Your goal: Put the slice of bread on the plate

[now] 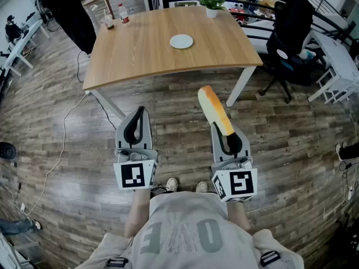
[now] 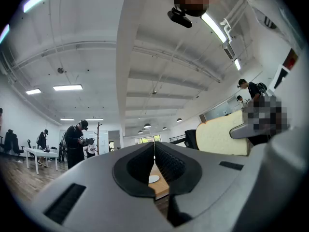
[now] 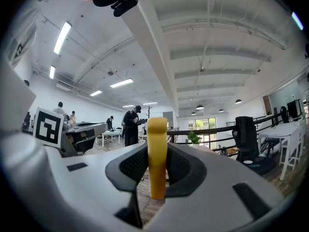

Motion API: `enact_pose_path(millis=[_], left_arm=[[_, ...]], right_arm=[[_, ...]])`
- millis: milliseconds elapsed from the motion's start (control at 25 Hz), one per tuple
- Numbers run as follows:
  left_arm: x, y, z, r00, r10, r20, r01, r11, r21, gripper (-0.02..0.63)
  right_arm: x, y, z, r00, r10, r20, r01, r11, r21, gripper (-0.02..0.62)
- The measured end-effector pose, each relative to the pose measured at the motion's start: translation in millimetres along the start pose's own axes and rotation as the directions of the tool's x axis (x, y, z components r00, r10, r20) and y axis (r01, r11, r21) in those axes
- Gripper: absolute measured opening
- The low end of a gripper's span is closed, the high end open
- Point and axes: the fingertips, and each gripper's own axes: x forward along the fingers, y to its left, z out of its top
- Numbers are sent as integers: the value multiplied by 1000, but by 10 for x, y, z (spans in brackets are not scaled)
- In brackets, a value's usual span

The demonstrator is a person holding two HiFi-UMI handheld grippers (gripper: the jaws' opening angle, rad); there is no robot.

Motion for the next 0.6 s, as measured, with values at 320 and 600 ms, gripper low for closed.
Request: enact_pose_path(millis=[320, 600], left_arm=[[66, -9, 3, 1000, 16, 8, -16, 1000, -2, 9], [78, -402, -8, 1000, -4, 1, 4, 1000, -11, 9]], right_arm=[[-31, -146, -10, 1000, -22, -1, 22, 1000, 4, 94], [-226, -299, -26, 1000, 17, 7, -17, 999, -40, 92]])
